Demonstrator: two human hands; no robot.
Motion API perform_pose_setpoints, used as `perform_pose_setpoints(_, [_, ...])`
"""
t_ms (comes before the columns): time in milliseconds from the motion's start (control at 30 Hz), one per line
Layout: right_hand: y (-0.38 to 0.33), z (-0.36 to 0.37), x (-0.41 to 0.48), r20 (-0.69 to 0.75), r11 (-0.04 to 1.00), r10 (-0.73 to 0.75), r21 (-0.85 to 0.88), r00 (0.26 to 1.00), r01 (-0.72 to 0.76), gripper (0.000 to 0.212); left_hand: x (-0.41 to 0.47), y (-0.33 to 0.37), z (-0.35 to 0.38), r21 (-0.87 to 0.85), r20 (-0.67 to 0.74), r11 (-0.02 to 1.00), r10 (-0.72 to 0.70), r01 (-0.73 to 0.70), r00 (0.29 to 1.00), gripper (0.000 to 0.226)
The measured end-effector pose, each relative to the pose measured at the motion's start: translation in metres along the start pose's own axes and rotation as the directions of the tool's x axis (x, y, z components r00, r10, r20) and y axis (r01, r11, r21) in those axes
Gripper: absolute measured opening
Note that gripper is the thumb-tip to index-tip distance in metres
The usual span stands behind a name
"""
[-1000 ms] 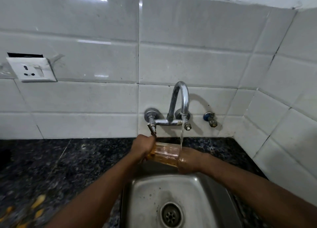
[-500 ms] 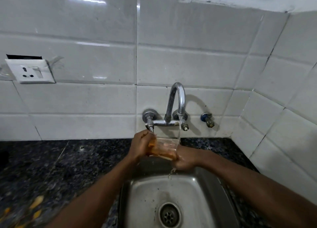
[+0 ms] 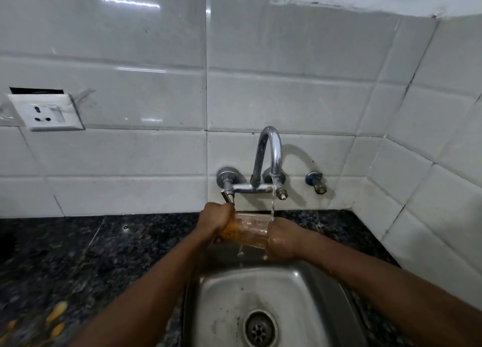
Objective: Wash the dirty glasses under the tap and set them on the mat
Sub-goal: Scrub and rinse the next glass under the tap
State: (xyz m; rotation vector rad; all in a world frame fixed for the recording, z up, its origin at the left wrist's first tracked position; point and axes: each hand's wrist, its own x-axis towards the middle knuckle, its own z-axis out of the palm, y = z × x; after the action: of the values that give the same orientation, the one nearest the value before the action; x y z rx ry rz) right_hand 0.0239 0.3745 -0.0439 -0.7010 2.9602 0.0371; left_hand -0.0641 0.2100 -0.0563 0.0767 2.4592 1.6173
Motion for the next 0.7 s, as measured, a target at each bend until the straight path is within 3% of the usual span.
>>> perform_pose_setpoints(67, [-0.001, 0.002, 0.000, -0.009, 0.999, -0.032, 0.000, 0.999, 0.032, 0.060, 0.002, -0.003, 0.000, -0.006, 0.059, 0.998, -0.068, 0.069, 0.996, 0.034])
perform_pose_setpoints(133, [-0.004, 0.001, 0.001, -0.030, 0.952, -0.061, 0.300, 0.998, 0.067, 0.053, -0.006, -0.001, -0.002, -0.192, 0.046, 0.981, 0.038, -0.029, 0.998, 0.030])
perform_pose_setpoints(200, [-0.005, 0.000, 0.002, -0.035, 0.925, -0.063, 0.374, 0.997, 0.071, 0.045, -0.012, -0.006, -0.002, -0.212, -0.040, 0.958, 0.187, -0.191, 0.982, 0.027])
perform_pose_setpoints(233, [-0.002, 0.003, 0.003, -0.056, 0.962, -0.054, 0.265, 0.997, 0.067, 0.047, -0.008, -0.008, -0.001, -0.140, -0.069, 0.968, 0.198, -0.207, 0.978, 0.029])
perform_pose_setpoints(300, [0.001, 0.014, 0.006, -0.106, 0.999, -0.052, 0.010, 0.993, 0.053, 0.048, 0.002, -0.005, -0.001, 0.024, -0.039, 1.000, 0.019, -0.018, 0.999, 0.037])
perform_pose_setpoints(367, [0.008, 0.025, 0.003, -0.180, 0.993, -0.115, -0.052, 0.977, 0.108, 0.046, 0.005, -0.008, -0.002, 0.109, 0.051, 0.989, -0.103, 0.097, 0.993, 0.044])
perform_pose_setpoints(433, [0.003, 0.019, 0.001, -0.153, 0.984, -0.120, 0.113, 0.981, 0.137, 0.050, 0.000, -0.008, -0.002, -0.033, 0.094, 0.999, -0.007, 0.010, 0.996, 0.035])
perform_pose_setpoints(500, [0.000, 0.010, 0.003, -0.097, 0.927, -0.093, 0.355, 0.991, 0.122, 0.057, -0.006, -0.011, -0.003, -0.155, 0.063, 0.971, 0.192, -0.180, 0.979, 0.030])
perform_pose_setpoints(533, [-0.003, 0.006, 0.002, -0.076, 0.916, -0.105, 0.381, 0.992, 0.126, 0.054, -0.009, -0.014, -0.003, -0.171, 0.038, 0.957, 0.245, -0.235, 0.969, 0.031])
perform_pose_setpoints(600, [-0.003, 0.005, 0.001, -0.068, 0.980, -0.089, 0.174, 0.994, 0.100, 0.050, -0.006, -0.011, -0.001, -0.061, 0.032, 0.986, 0.158, -0.155, 0.987, 0.038])
perform_pose_setpoints(667, [0.002, 0.013, 0.000, -0.211, 0.993, -0.096, -0.093, 0.973, 0.077, 0.049, -0.004, -0.005, -0.002, 0.140, 0.070, 0.988, -0.076, 0.066, 0.995, 0.037])
perform_pose_setpoints(700, [0.004, 0.014, -0.003, -0.248, 0.991, -0.114, -0.097, 0.962, 0.093, 0.050, -0.005, -0.004, -0.002, 0.159, 0.097, 0.980, -0.139, 0.123, 0.986, 0.034])
